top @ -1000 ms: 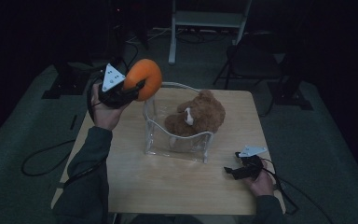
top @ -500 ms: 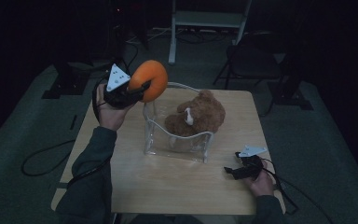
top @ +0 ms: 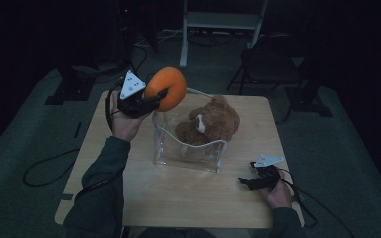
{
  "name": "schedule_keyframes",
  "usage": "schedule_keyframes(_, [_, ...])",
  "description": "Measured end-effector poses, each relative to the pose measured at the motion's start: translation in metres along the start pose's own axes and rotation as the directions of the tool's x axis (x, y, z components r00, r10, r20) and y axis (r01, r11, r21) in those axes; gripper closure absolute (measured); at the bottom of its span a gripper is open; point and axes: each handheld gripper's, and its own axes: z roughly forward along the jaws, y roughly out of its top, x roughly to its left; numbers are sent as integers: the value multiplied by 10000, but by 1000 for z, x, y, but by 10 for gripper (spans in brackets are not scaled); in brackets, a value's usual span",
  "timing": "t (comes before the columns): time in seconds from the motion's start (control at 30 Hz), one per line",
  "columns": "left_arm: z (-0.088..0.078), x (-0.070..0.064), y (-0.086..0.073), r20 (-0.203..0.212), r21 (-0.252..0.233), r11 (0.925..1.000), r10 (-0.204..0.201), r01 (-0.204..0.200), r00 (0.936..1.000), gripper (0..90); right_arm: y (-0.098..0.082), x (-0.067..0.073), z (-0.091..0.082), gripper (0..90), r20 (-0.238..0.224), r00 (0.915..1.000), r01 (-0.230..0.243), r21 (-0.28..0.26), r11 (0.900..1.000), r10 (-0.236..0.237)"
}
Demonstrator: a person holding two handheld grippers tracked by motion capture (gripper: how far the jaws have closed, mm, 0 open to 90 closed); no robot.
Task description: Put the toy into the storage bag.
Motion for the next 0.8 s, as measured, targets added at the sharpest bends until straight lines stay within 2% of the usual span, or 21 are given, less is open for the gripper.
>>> schedule_keyframes(0.3, [4, -5, -4, 200, 51, 9999, -100, 99, 9997, 510, 0, 0, 0, 114, 0, 10000, 0, -1, 10000, 0])
schedule_keyframes(0.5, [9, -9, -10, 402, 177, 9996, -248, 241, 9989, 509, 0, 0, 0, 114, -3, 10000, -1, 1, 10000, 1])
schedule_keyframes(0.8, [14, -10, -21, 491, 455, 9980, -452, 430, 9978, 509, 0, 0, 0, 114, -1, 10000, 12, -3, 10000, -12])
